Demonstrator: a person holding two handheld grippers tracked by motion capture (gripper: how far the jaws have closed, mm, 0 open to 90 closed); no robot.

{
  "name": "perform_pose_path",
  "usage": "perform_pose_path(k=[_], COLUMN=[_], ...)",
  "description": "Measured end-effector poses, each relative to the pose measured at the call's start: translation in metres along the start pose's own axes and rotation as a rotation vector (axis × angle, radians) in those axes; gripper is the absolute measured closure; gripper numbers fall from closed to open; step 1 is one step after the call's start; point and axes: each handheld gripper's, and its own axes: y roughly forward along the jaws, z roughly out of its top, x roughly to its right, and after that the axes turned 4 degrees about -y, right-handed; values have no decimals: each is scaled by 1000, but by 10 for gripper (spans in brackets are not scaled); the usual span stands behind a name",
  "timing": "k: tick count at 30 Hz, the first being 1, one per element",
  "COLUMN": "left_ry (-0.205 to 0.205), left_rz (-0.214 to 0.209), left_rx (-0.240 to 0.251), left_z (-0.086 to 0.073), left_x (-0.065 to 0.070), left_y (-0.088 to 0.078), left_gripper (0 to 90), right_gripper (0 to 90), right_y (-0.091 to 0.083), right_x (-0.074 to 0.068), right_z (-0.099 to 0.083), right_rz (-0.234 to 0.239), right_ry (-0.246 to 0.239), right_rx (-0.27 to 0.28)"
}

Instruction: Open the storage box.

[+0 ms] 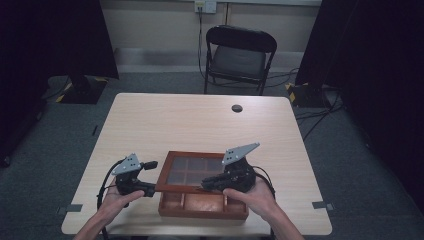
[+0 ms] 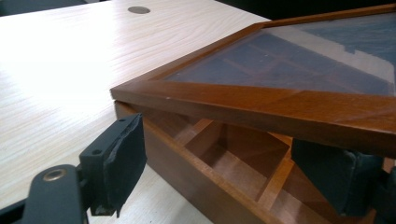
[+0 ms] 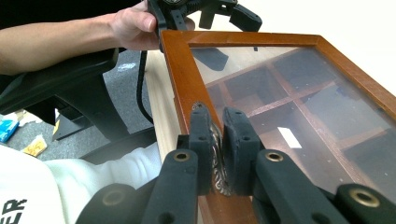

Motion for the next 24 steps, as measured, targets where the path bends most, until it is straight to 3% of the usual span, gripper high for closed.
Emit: perform_pose_path(k=[3, 7, 11, 15, 19, 24], left_ry=[28, 36, 24, 34, 15, 21], left_rz=[8, 13, 10, 20, 12, -7], left_rx=[2, 2, 8, 29, 41, 41], left_z=[0, 0, 0, 3, 5, 12], left_x=[2, 2, 2, 3, 3, 8], left_y=[0, 0, 0, -1, 0, 7], left_gripper=[185, 178, 176, 183, 177, 192], right_gripper=[815, 573, 442, 366, 329, 268], right_y=[0, -6, -18, -32, -44, -53], right_x=[-1, 1, 2, 5, 5, 5], right_z=[-3, -8, -19, -35, -50, -61], right_rz=[-3, -22, -55, -98, -146, -187], right_ry=[-8, 9, 16, 43, 48, 52], right_rx=[7, 53, 106, 145, 194, 205])
